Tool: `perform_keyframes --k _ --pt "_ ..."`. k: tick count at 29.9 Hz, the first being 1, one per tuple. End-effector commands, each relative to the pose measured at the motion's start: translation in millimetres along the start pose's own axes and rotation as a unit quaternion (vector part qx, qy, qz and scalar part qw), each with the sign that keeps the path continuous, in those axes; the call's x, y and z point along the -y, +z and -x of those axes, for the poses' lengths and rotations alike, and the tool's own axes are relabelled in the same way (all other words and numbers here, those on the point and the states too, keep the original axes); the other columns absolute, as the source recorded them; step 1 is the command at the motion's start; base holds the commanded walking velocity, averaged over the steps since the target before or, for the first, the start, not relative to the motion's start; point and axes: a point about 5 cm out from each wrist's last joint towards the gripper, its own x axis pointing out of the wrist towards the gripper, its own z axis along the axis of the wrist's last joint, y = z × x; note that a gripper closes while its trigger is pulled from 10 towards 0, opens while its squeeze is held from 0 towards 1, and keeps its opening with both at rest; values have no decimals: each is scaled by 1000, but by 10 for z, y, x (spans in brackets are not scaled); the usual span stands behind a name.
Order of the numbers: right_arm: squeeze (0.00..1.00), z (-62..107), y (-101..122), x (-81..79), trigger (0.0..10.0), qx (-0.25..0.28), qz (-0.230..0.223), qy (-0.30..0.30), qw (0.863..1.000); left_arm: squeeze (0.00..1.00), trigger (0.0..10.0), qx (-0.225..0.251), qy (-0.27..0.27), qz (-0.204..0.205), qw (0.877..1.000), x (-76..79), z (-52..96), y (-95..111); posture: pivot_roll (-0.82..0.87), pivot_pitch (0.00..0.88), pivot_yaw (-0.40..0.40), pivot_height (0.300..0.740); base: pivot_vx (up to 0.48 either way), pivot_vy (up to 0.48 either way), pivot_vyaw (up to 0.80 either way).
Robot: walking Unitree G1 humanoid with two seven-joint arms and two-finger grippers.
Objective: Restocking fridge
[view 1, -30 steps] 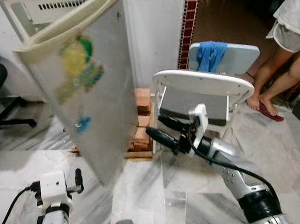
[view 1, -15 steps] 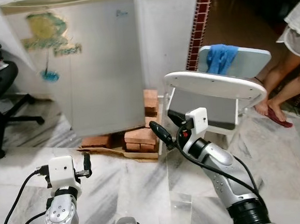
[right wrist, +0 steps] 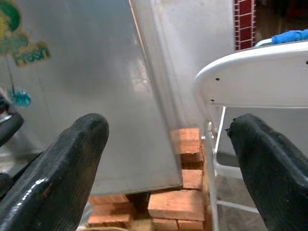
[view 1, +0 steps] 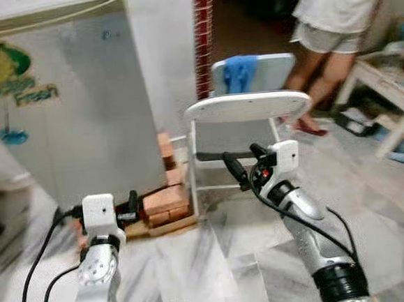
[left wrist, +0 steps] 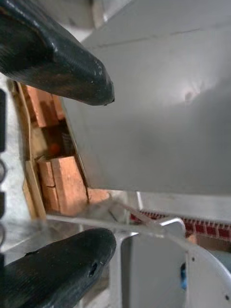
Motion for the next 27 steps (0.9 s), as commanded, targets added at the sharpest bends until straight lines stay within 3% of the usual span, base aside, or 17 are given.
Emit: perform_keyframes --k 1,6,10,15,21,27 --pt "0 30 37 88 10000 4 13 -15 1000 0 10000 18 -34 15 999 134 -40 85 33 0 16 740 0 480 -788" --pt "0 31 20 84 10000 0 20 -10 1000 0 10000 22 -31 10 999 167 -49 96 32 0 12 740 0 480 -675" --pt "0 41 27 103 10000 3 27 -17 999 0 10000 28 -48 17 998 211 -40 114 32 0 8 740 0 480 0" --pt "0 124 117 216 10000 33 61 -76 995 0 10000 62 -69 3 996 265 -25 213 31 0 7 740 0 480 0" --pt "0 367 196 408 10000 58 91 -164 981 0 10000 94 -125 7 988 342 44 308 -3 0 37 740 0 480 0" --pt "0 771 159 570 10000 41 121 -231 965 0 10000 92 -143 -8 985 326 78 308 -45 0 62 740 0 480 0"
